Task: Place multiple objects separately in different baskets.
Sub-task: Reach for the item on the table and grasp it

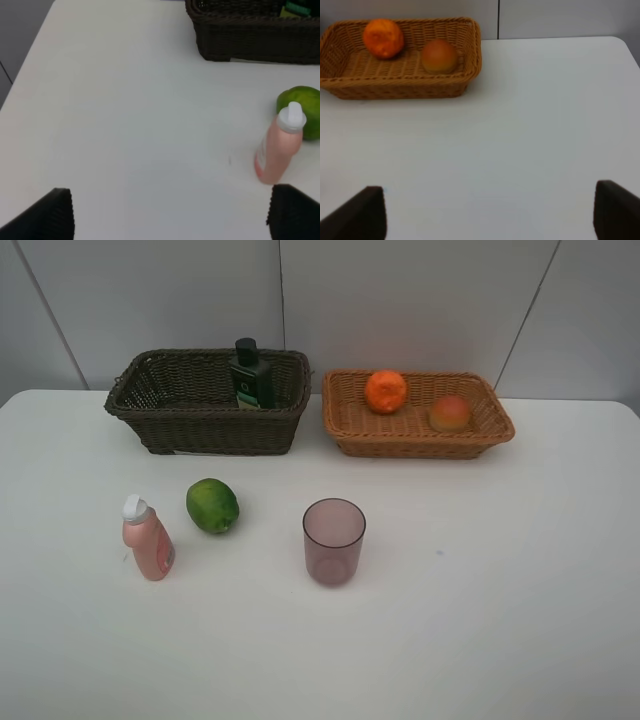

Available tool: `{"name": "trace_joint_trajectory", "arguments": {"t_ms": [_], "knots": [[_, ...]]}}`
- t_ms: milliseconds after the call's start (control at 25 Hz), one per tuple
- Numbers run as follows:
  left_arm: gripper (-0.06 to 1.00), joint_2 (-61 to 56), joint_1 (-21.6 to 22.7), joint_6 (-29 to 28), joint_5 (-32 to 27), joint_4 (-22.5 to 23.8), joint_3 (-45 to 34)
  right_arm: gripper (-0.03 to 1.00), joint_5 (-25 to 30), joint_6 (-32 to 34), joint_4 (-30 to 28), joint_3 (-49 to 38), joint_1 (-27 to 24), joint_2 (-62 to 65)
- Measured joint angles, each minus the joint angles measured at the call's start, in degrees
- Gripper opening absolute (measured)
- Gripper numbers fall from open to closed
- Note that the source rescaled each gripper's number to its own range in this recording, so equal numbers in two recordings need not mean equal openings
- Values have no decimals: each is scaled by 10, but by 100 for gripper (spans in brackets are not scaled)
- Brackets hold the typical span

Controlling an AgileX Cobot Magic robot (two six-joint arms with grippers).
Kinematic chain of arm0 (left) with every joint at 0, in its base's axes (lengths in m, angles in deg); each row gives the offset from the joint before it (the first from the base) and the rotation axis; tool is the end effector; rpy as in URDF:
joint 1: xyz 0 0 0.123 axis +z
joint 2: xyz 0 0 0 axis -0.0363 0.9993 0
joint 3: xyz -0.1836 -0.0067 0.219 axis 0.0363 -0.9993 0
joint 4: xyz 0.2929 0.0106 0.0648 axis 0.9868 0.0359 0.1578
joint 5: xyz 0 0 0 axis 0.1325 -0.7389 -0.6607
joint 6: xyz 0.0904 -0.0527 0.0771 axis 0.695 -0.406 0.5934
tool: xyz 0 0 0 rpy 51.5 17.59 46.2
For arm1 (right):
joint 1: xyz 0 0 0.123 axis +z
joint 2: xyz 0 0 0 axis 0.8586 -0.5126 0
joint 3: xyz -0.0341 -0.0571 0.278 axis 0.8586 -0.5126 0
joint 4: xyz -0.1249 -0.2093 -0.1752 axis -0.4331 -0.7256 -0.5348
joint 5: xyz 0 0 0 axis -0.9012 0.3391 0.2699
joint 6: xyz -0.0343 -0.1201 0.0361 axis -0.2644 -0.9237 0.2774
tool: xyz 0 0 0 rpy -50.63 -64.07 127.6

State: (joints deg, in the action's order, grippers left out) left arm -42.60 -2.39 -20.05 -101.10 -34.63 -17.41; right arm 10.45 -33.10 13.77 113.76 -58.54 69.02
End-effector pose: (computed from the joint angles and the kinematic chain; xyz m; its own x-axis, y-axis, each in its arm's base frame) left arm 0.0698 0.0142 0.2855 -0.4397 -0.0614 -0.8960 -0.1235 0.9923 -0.0075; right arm 0.0684 -0.0090 0.2909 -0.4326 0.0206 -0.9013 0.0669 0.9977 -0.0093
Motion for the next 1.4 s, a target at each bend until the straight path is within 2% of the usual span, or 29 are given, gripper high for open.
{"name": "trace_joint_trajectory", "arguments": {"t_ms": [1200, 1400], "knots": [[100, 1, 0, 6, 0, 11, 0, 86, 0, 0, 0, 0, 0, 0], [100, 74, 0, 4, -14, 2, 41, 86, 0, 0, 0, 0, 0, 0]]}}
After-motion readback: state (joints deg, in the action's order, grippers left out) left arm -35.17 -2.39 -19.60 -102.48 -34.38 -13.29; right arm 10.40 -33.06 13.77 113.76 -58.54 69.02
